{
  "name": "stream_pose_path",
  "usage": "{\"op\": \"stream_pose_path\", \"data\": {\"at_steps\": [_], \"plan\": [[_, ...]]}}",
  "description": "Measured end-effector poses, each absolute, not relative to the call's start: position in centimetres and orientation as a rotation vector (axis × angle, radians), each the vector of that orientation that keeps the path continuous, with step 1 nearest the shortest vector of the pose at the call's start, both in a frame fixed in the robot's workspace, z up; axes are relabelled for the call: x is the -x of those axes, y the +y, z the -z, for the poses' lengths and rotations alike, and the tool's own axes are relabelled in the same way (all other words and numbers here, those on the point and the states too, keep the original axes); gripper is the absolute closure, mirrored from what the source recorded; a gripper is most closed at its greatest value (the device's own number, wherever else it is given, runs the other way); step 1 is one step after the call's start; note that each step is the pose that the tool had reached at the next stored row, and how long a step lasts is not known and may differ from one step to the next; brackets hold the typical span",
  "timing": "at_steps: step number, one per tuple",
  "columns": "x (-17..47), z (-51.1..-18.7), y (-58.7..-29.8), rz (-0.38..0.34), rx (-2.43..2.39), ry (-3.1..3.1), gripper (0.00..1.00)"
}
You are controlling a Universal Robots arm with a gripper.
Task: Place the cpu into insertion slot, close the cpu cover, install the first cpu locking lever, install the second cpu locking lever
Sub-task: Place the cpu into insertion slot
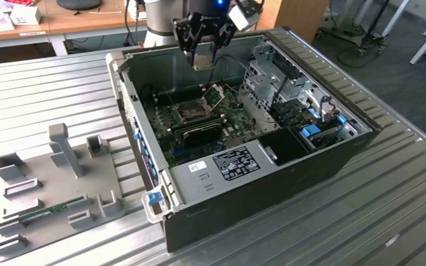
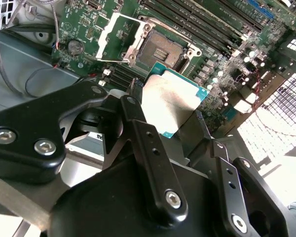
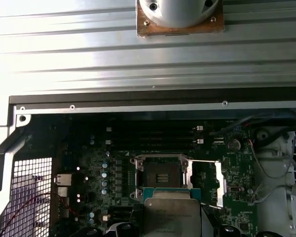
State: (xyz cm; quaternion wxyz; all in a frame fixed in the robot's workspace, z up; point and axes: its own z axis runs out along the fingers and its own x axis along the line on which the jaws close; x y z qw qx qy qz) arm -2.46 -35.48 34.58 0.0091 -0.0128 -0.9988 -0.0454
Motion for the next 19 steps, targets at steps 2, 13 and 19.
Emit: {"op": "stream_pose_path", "data": {"at_steps": [2,13,19], "plan": [[2.5,-34.6,-35.5,0.141,0.04,-3.12,0.46],[2.5,-34.2,-35.5,0.142,0.04,-3.12,0.46],[2.5,-33.2,-35.5,0.142,0.04,-3.12,0.46]]}}
